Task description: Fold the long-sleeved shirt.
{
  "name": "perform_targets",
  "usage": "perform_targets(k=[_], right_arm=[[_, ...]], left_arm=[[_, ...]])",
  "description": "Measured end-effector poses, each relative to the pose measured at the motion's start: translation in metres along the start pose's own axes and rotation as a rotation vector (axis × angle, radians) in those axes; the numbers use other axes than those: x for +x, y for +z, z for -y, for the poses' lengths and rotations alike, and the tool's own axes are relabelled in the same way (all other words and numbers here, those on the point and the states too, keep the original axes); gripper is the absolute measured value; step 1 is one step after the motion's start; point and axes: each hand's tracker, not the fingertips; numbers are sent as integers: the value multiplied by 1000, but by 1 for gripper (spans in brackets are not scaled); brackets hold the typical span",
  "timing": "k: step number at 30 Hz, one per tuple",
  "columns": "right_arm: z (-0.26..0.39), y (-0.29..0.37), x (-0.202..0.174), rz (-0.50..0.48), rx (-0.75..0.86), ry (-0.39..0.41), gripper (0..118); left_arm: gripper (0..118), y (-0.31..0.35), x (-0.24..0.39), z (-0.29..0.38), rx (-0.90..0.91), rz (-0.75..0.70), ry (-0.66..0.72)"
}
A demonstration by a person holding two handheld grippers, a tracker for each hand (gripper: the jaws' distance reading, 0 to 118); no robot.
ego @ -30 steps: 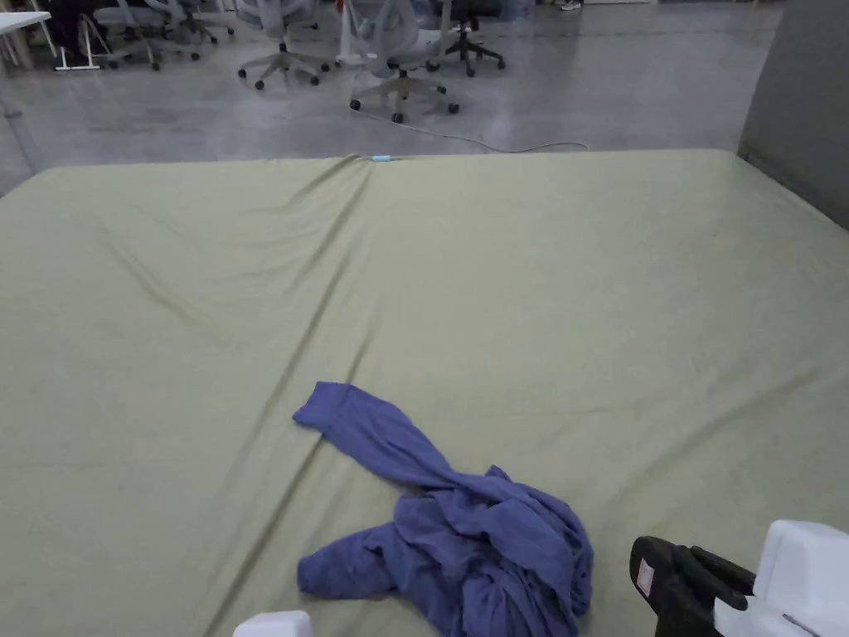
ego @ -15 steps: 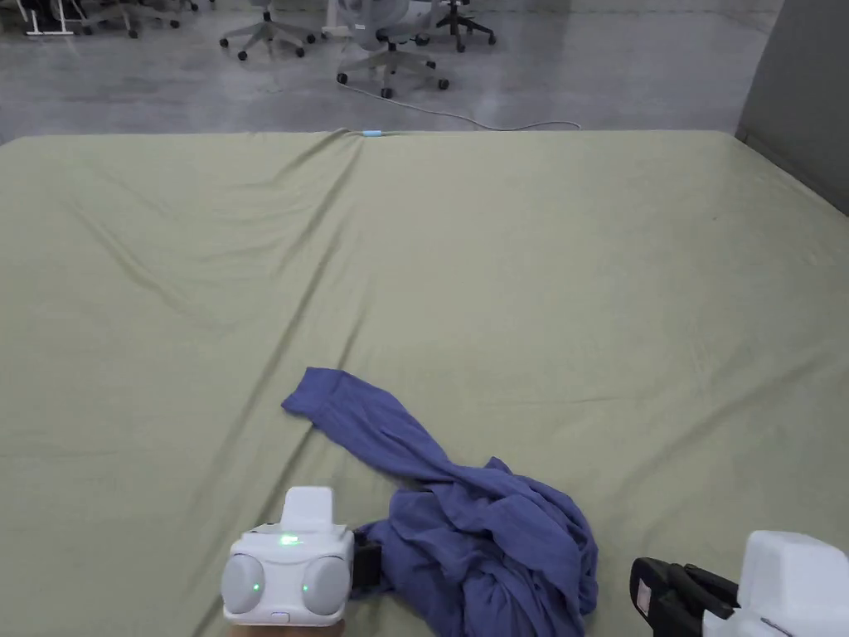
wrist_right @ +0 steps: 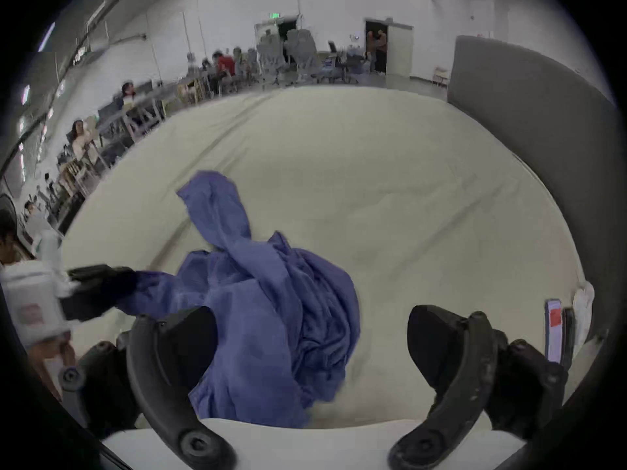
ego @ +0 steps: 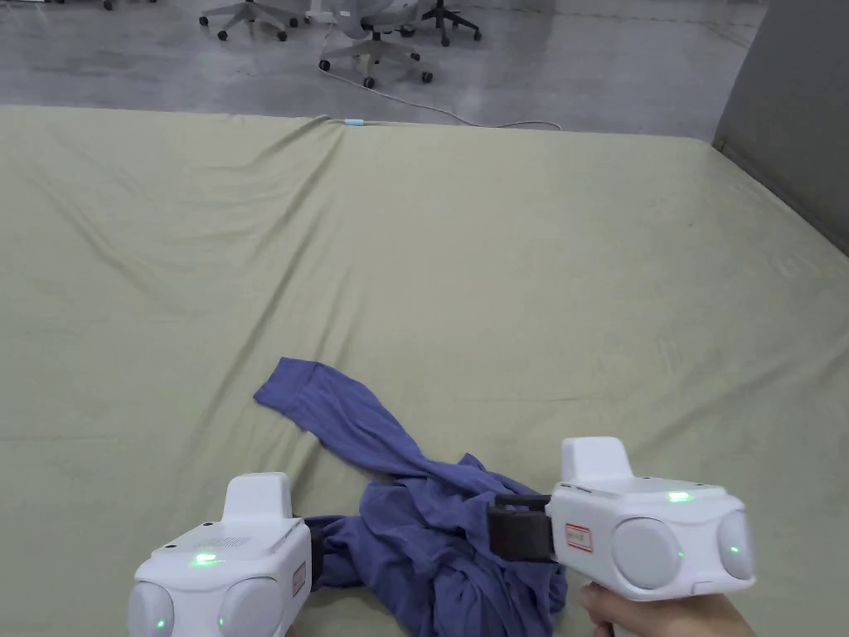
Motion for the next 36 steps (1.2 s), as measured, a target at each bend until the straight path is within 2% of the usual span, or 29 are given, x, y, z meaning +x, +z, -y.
perform_targets(k=[1,2,3,4,5,8,12,14,17,22,24,27,29,34,35,36], right_arm=[[2,-6,-2,-15,-8,16,91],[4,-9,-4,-19,-10,17,65],[5,-3,-13,11,-29,17,22],[6,0,-16,14,-36,17,11],[9,7,-17,22,-29,4,10],[17,34,-16,-43,104,-42,9],[29,122,-22,-46,383,-19,9],[32,164,-23,-81,524,-26,9],[16,216,-23,-91,690,-32,9],[-51,281,-18,-128,830,-16,9],[-88,299,-14,-119,837,-18,9],[-152,315,-10,-100,826,-65,9],[-193,323,-14,25,838,-35,9],[-300,329,-14,27,784,-52,9],[-320,326,-17,49,764,-38,9],[-336,325,-15,81,734,-57,9]], left_arm=[[2,1,-2,0,-1,2,4],[1,0,0,1,1,2,9],[1,2,-3,1,2,15,30],[1,5,-5,2,6,26,51],[1,11,-7,2,12,38,80],[0,34,-8,3,35,53,132],[0,100,-7,1,127,130,244],[0,141,-8,-2,203,161,292],[0,200,-5,-17,338,201,342],[0,282,-30,-78,582,226,435],[0,302,-46,-112,657,195,450],[0,327,-78,-162,730,171,510],[0,341,-101,-192,757,192,559],[0,357,-140,-270,785,92,467],[0,357,-150,-282,779,104,474],[0,355,-157,-297,771,94,474]])
